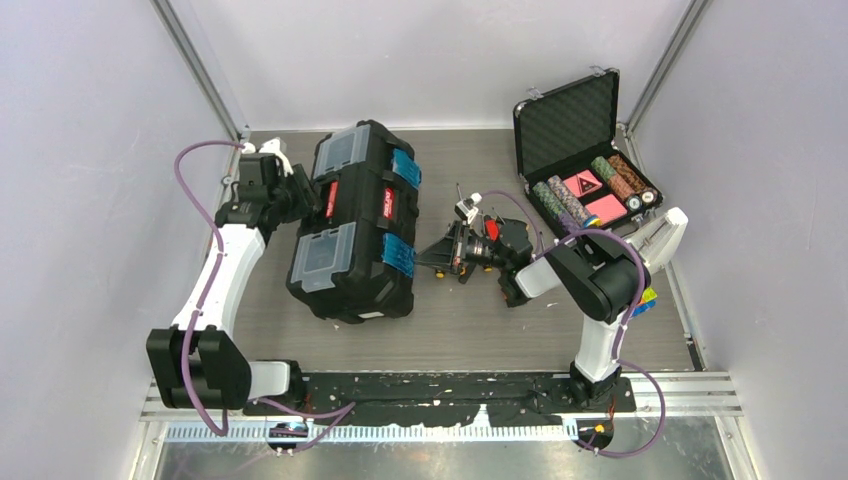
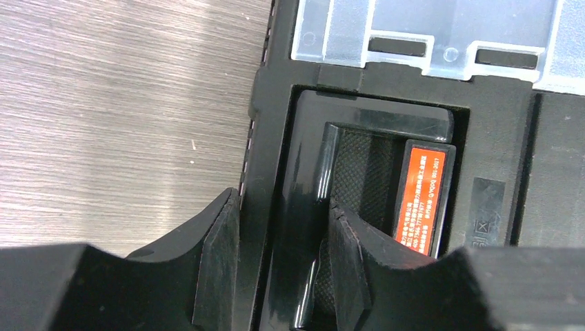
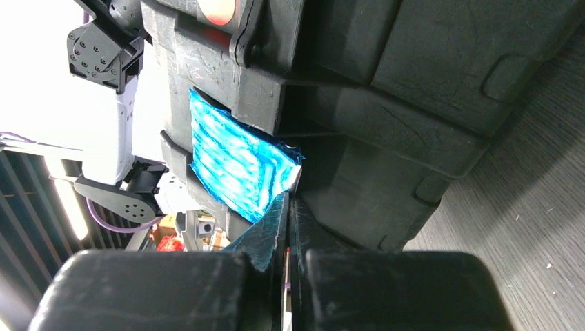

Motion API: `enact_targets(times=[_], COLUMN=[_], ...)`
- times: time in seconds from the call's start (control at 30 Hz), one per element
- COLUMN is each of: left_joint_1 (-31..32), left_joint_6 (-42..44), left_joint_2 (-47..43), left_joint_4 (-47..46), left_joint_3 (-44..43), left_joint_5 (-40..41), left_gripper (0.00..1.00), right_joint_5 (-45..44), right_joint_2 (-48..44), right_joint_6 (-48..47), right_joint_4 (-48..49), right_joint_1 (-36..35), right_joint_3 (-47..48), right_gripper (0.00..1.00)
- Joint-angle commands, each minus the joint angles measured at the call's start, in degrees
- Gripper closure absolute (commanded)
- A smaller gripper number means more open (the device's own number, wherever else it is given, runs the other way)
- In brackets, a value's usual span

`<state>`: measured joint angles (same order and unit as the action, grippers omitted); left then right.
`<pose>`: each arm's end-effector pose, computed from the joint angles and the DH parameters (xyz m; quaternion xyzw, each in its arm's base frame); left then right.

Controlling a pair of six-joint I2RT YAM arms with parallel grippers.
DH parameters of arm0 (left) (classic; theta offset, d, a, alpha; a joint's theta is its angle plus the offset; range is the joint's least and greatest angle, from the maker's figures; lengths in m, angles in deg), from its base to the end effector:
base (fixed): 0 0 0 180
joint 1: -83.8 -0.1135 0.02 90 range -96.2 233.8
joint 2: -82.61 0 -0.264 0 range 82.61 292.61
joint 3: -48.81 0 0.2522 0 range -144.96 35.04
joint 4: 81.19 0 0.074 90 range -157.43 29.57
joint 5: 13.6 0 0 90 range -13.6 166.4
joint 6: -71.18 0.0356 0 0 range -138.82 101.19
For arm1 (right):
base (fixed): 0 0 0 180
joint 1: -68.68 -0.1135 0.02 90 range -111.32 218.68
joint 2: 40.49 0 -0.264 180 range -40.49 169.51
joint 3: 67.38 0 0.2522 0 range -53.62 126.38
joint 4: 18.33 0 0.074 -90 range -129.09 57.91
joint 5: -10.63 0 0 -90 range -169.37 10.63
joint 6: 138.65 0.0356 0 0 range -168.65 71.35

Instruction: Pack the tool kit

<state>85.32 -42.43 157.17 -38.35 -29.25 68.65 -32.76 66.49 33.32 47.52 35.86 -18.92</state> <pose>0.2857 -0.0124 0.3141 -0.1444 0.8906 -0.1525 0.4033 0.2603 0.1987 0.1635 -0.0179 0.6752 0.7217 0.1515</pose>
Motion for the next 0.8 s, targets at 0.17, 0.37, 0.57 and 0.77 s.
enact_targets(times=[0.17, 0.37, 0.57, 0.77], left_joint_1=[1.8, 4.0, 5.9, 5.8], left_joint_6=[1.4, -1.1, -7.4, -13.4], left_joint_2=[0.7, 0.3, -1.7, -3.1], left_joint_4=[8.6, 6.9, 0.9, -6.3], left_joint_3=[0.5, 1.5, 7.0, 15.0], left_joint_5=[1.2, -0.5, -3.3, -5.3], left_gripper=[1.00, 1.00, 1.00, 1.00], right_joint_5=[0.0, 0.3, -0.1, -0.2], right_joint_2=[-3.2, -2.1, -0.3, -0.4], right_joint_6=[0.4, 1.1, 2.1, 1.7], right_joint_4=[12.1, 12.6, 12.1, 9.9], right_joint_1=[0.1, -0.9, -2.1, -2.4], right_joint_3=[2.5, 4.5, 6.9, 8.2], right_gripper=[0.73, 0.53, 0.48, 0.47])
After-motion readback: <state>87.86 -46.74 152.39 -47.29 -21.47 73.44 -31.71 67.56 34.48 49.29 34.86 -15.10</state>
